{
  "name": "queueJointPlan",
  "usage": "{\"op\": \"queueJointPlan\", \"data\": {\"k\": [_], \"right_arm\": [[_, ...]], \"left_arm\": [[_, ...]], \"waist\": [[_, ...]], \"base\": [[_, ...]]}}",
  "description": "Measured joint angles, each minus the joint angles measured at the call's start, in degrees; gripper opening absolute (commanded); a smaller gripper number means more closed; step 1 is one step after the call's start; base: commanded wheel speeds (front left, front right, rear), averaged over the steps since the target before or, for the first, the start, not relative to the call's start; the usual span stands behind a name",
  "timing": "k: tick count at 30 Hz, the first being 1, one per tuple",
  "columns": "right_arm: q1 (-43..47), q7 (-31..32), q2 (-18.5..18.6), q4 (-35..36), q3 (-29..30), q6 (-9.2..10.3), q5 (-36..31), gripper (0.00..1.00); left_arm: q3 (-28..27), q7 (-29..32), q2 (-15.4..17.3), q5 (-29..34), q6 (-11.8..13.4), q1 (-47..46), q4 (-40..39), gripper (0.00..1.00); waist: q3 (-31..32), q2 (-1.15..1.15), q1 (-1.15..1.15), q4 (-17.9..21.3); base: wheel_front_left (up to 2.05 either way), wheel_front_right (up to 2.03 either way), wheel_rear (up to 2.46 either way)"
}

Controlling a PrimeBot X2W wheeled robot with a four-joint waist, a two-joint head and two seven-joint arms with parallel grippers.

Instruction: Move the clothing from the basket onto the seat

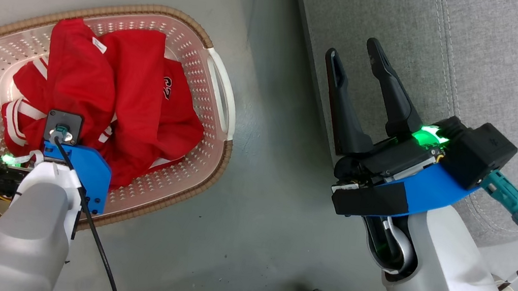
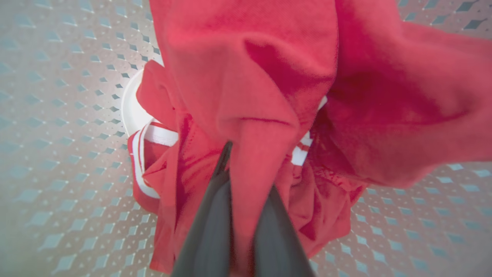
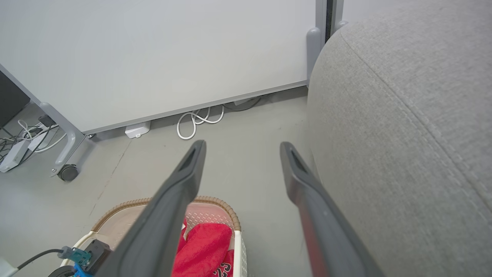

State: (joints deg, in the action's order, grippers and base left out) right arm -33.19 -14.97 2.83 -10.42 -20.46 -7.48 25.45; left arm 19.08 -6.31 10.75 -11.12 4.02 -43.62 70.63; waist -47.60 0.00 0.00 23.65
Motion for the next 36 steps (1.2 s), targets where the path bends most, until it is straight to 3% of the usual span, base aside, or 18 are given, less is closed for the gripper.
{"op": "queueJointPlan", "data": {"k": [9,16,29,32,36], "right_arm": [[0.0,0.0,0.0,-1.1,0.4,0.0,-0.6,1.0],[0.6,0.0,0.0,-3.3,0.7,0.0,-1.7,1.0],[8.5,-0.1,-0.1,-11.8,3.3,0.0,-6.5,1.0],[10.9,0.3,-0.1,-13.3,4.4,0.0,-6.9,1.0],[13.4,1.3,-0.1,-13.6,5.5,0.0,-7.2,1.0]], "left_arm": [[0.4,-1.3,-0.6,-1.0,-0.9,0.0,0.9,0.0],[1.4,-2.5,-2.9,-1.6,-2.4,0.3,1.5,0.0],[4.2,-5.2,-7.7,-4.6,-7.7,5.1,1.5,0.0],[7.6,-4.6,-7.6,-7.6,-9.5,7.9,-2.1,0.0],[13.1,-3.3,-7.8,-12.2,-10.1,10.1,-8.0,0.0]], "waist": [[1.3,0.0,0.0,-0.9],[5.8,0.0,0.0,-2.5],[21.9,0.0,-0.01,-8.6],[26.1,0.0,-0.01,-10.6],[31.4,0.0,-0.02,-13.2]], "base": [[0.0,0.0,0.0],[0.0,0.0,0.0],[0.0,0.0,0.0],[0.0,0.0,0.0],[0.0,0.0,0.0]]}}
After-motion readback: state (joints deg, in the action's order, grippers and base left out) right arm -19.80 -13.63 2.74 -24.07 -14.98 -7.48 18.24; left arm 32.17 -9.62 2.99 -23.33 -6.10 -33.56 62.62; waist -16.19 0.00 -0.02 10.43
